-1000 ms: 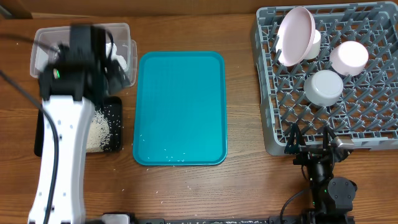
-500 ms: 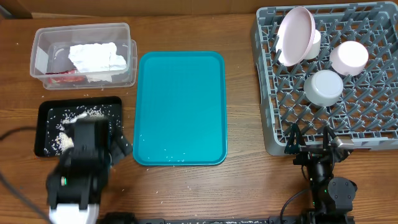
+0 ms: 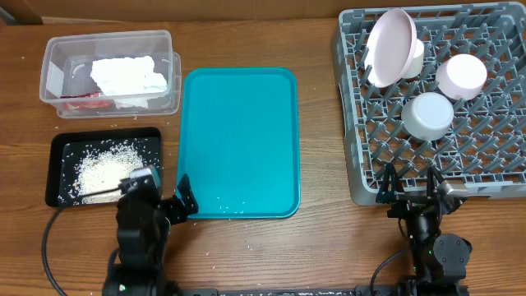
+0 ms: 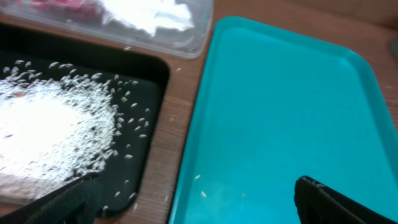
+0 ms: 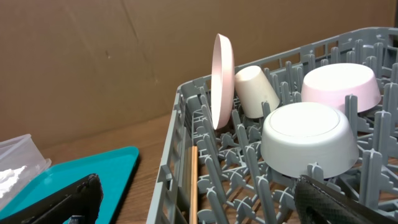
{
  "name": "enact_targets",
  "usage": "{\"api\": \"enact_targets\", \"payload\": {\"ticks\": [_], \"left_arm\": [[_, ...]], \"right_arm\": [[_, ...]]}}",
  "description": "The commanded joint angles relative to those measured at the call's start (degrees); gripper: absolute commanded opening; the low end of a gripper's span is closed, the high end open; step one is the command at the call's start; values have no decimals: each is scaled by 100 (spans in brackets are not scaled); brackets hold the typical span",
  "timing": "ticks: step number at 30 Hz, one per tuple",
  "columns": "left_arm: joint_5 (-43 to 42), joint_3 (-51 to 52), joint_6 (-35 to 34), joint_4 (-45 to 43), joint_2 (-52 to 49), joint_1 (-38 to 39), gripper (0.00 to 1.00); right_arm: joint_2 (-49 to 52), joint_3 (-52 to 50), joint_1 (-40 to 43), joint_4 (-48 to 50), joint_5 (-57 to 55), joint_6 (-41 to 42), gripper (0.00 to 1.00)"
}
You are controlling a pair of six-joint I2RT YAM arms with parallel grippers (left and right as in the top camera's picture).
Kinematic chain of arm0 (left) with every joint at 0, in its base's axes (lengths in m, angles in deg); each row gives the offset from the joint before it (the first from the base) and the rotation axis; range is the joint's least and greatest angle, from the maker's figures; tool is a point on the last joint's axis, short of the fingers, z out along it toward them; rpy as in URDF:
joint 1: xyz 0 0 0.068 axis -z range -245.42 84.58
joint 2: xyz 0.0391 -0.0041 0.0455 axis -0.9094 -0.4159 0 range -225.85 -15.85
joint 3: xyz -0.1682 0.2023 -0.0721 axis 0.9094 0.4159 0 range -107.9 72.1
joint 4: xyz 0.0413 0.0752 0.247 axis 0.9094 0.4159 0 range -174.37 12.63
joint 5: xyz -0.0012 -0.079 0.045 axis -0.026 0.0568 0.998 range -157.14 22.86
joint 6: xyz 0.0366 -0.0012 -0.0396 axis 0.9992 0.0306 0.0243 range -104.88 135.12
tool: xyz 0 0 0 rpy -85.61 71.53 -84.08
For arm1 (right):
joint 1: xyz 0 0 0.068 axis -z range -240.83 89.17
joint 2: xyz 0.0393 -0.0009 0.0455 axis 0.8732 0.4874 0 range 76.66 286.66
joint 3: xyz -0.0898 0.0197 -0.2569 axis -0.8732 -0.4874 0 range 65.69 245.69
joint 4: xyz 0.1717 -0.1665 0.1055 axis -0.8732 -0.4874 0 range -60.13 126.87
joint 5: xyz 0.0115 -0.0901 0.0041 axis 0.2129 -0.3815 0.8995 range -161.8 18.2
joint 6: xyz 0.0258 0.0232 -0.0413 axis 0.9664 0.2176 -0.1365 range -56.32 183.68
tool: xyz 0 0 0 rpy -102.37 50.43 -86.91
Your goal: Sort waste into correct bins and load items into the dishwasher
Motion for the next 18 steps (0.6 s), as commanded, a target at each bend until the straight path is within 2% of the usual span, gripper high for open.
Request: {"api": "enact_targets", "payload": {"ticks": [1,6,13,18], "left_arm": [[-317,365,450,-267,573,2,100],[-326,927,538,-645,1244,0,100],[-321,1633,584,-1770,1845,2,100],[-321,1626,894,-1869,2393,0,100]], "right_arm": [[-57,-59,-37,33,-55,-20,100],[-57,-59,-37,33,-55,-20,100],[-57,-59,-37,33,-55,-20,100],[-57,-59,-37,33,-55,-20,100]]}}
